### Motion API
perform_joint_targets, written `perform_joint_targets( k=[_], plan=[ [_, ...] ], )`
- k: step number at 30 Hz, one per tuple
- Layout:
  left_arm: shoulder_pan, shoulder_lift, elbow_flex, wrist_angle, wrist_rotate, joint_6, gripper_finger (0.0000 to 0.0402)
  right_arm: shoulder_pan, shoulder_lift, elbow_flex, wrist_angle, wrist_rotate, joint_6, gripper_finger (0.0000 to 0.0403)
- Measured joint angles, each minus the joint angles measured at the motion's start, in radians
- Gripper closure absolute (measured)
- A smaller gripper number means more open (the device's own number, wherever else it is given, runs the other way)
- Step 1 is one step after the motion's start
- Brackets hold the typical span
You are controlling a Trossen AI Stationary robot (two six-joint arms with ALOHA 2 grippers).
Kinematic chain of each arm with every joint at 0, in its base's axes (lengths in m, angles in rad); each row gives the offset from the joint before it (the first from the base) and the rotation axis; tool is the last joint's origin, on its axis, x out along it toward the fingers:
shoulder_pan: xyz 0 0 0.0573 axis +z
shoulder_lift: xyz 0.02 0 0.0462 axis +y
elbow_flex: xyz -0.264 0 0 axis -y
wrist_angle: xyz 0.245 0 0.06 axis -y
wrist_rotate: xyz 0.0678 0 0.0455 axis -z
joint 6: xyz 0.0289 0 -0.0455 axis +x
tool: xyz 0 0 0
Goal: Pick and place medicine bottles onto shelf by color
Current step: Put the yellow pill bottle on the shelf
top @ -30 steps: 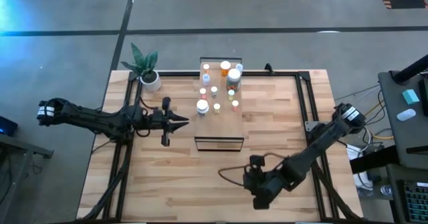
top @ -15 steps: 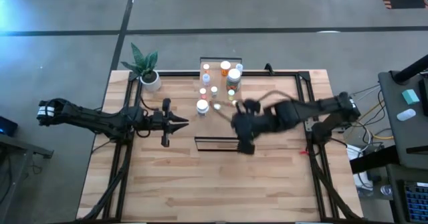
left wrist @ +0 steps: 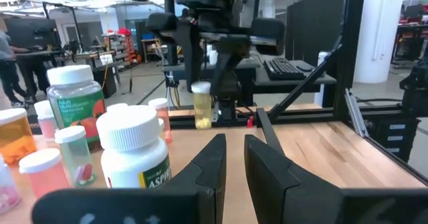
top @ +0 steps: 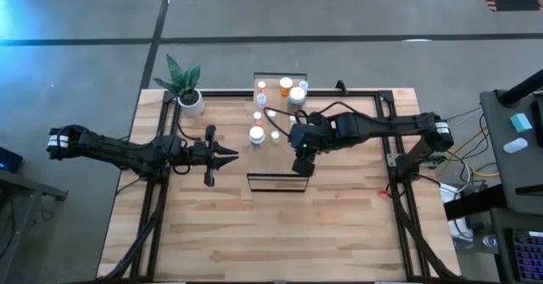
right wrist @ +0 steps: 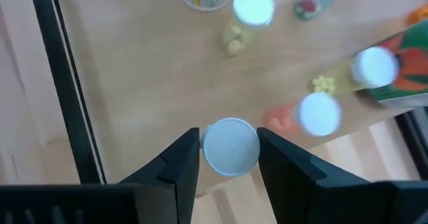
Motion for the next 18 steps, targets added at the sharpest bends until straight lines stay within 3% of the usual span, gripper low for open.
perform_joint_targets(
  k=[7,18],
  plan=[
    [0.0,0.0,0.0,-0.002,-0.003,0.0,0.0366,-0.014,0.0,-0.081,0.065,-0.003,0.065,0.0264],
    [0.0,-0.004,0.0,-0.004,-0.002,-0.001,0.0366,-0.02,-0.005,-0.081,0.069,-0.007,0.071,0.0264]
  ],
)
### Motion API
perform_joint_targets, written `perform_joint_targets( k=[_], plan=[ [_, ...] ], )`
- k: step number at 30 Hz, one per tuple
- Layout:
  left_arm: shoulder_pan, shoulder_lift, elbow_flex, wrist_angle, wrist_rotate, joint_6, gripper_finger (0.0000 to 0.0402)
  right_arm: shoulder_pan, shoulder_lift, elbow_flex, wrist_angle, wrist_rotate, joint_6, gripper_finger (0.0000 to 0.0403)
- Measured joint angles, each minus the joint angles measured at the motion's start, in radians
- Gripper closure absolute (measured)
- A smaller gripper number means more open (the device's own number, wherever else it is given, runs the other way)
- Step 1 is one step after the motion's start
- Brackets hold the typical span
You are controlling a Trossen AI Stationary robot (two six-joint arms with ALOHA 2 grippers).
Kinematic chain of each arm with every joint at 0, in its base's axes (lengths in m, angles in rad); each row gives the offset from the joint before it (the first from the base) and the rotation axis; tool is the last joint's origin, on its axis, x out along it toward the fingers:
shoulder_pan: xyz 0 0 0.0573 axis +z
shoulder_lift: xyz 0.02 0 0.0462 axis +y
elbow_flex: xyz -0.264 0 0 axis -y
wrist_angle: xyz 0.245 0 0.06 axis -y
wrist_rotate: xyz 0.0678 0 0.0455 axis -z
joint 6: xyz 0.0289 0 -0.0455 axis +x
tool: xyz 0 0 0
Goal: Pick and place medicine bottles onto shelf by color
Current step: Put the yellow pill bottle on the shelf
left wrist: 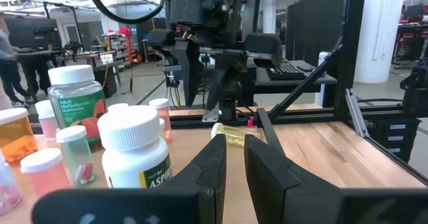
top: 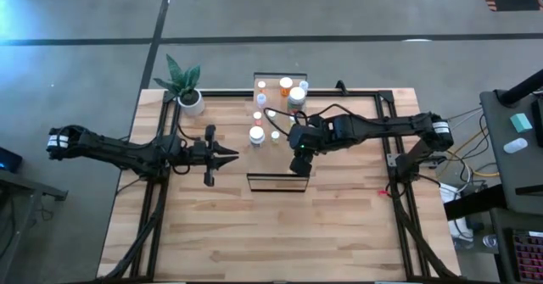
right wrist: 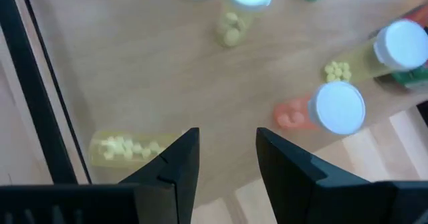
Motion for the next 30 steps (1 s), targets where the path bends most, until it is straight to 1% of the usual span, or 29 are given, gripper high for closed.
perform_joint_targets(
  k=[3,6,10,12,15,17,20,25,27,30],
  plan=[
    [0.0,0.001,0.0,-0.005,0.0,-0.001,0.0366,0.0,-0.016,0.029,-0.054,-0.002,-0.004,0.0264],
    [0.0,0.002,0.0,-0.013,0.0,-0.001,0.0366,0.0,-0.061,0.033,-0.075,-0.041,-0.063,0.0264],
    [0.0,0.002,0.0,-0.025,0.0,-0.019,0.0366,0.0,-0.13,-0.021,-0.01,-0.136,-0.124,0.0264],
    [0.0,0.006,0.0,-0.026,0.001,-0.053,0.0366,0.0,-0.159,-0.06,0.03,-0.169,-0.157,0.0264],
    [-0.001,0.017,0.004,-0.072,0.006,-0.078,0.0366,0.0,-0.178,-0.105,0.051,-0.211,-0.235,0.0257],
    [-0.001,0.025,0.012,-0.092,-0.001,-0.079,0.0366,0.0,-0.169,-0.12,0.059,-0.238,-0.292,0.0242],
    [0.0,0.026,0.024,-0.108,-0.004,-0.079,0.0366,-0.002,-0.136,-0.122,0.064,-0.257,-0.397,0.0207],
    [0.0,0.017,0.035,-0.102,-0.007,-0.078,0.0366,-0.006,-0.071,-0.071,0.033,-0.262,-0.58,0.0147],
    [0.0,0.015,0.035,-0.105,-0.008,-0.078,0.0366,-0.007,-0.051,-0.054,0.029,-0.262,-0.653,0.0135],
    [0.0,0.016,0.035,-0.105,-0.015,-0.078,0.0366,-0.013,-0.021,-0.036,0.03,-0.262,-0.731,0.0135]
  ],
)
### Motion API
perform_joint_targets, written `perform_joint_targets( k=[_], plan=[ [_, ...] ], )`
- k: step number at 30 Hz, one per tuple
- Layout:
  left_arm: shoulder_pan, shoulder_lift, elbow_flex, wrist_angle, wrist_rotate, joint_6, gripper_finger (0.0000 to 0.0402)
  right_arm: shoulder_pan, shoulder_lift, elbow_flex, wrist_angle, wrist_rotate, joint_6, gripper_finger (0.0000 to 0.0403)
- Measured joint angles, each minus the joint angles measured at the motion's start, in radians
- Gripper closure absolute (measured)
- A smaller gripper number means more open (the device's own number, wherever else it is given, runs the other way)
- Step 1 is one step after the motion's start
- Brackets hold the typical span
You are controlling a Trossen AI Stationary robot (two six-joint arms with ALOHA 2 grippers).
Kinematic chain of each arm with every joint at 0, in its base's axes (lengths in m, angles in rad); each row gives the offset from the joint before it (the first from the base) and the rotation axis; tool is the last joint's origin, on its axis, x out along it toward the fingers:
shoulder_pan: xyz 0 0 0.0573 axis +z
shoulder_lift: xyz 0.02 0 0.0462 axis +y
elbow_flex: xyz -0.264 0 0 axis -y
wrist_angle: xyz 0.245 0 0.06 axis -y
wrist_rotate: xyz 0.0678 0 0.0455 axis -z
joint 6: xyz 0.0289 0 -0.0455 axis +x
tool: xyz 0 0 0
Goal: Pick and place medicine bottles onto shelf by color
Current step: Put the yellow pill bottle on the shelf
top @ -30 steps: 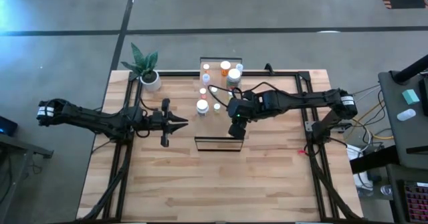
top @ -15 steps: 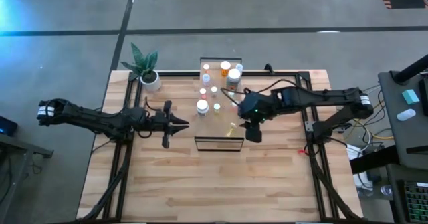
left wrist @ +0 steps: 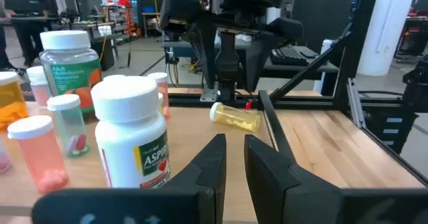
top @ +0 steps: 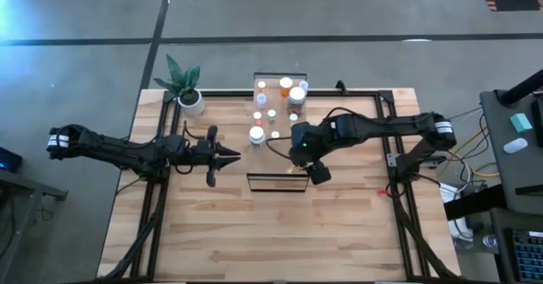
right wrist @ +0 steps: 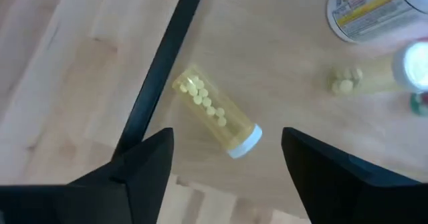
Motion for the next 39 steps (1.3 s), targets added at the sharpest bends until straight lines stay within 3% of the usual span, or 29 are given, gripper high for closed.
perform_joint_targets(
  k=[14,26,39],
  plan=[
    [0.0,0.001,-0.013,-0.004,-0.008,0.0,0.0366,-0.06,0.053,0.004,-0.014,-0.106,-0.075,0.0211],
    [0.0,0.001,-0.014,-0.002,-0.007,0.001,0.0366,-0.071,0.102,0.001,-0.006,-0.108,-0.127,0.0247],
    [0.0,0.0,-0.014,-0.002,-0.007,0.0,0.0366,-0.072,0.094,0.001,-0.016,-0.107,-0.071,0.0295]
  ],
)
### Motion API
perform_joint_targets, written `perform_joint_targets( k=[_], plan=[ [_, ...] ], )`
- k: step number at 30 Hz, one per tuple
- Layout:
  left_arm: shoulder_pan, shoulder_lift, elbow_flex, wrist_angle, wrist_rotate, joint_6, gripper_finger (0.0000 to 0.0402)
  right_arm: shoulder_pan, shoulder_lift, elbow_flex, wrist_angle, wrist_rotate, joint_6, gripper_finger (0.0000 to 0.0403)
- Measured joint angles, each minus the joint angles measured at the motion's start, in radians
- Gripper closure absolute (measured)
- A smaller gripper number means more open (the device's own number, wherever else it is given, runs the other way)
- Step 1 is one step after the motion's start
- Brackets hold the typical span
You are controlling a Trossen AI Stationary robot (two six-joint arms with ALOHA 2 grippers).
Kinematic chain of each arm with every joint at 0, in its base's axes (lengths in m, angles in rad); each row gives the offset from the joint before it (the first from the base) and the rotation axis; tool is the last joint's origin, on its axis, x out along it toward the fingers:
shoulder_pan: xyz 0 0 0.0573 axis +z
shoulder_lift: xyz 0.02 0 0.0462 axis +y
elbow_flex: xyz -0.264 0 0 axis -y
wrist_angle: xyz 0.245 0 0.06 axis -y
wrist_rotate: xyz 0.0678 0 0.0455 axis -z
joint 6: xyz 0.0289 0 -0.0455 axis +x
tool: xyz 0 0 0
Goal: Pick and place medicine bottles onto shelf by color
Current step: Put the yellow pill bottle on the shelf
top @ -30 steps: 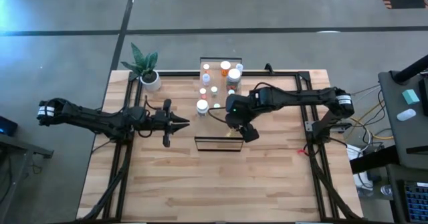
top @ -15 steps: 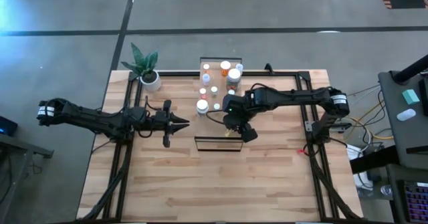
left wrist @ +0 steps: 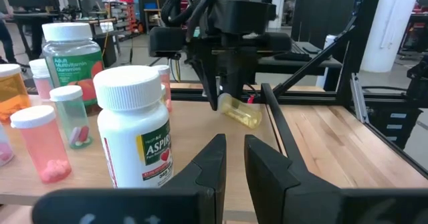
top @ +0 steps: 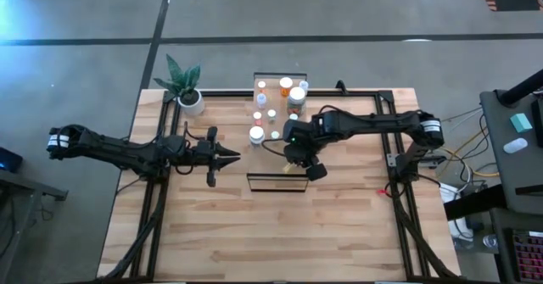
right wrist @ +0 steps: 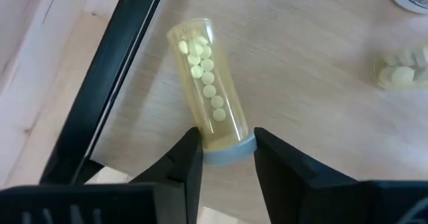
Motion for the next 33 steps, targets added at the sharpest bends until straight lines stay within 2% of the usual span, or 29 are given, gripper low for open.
perform_joint_targets(
  k=[6,11,16,21,24,27,33],
  plan=[
    [0.0,0.0,0.0,0.0,0.0,0.0,0.0366,0.002,-0.049,0.013,-0.027,0.003,0.113,0.0287],
    [0.0,-0.001,0.0,0.005,-0.001,0.029,0.0366,0.039,-0.098,0.066,-0.146,0.006,0.284,0.029],
    [0.0,-0.001,0.0,0.004,-0.001,0.029,0.0366,0.128,-0.158,0.086,-0.316,0.01,0.543,0.0287],
    [0.0,-0.001,0.0,0.005,-0.001,0.027,0.0366,0.244,-0.208,0.071,-0.514,0.004,0.894,0.0287],
    [0.0,0.0,0.0,0.005,-0.001,0.027,0.0366,0.305,-0.218,0.038,-0.56,-0.004,1.059,0.0288],
    [-0.001,0.0,0.0,0.003,-0.002,0.025,0.0366,0.342,-0.224,-0.018,-0.553,-0.038,1.14,0.0286],
    [-0.001,-0.001,0.0,-0.015,0.004,0.024,0.0366,0.387,-0.211,-0.191,-0.555,-0.078,1.168,0.0288]
  ],
)
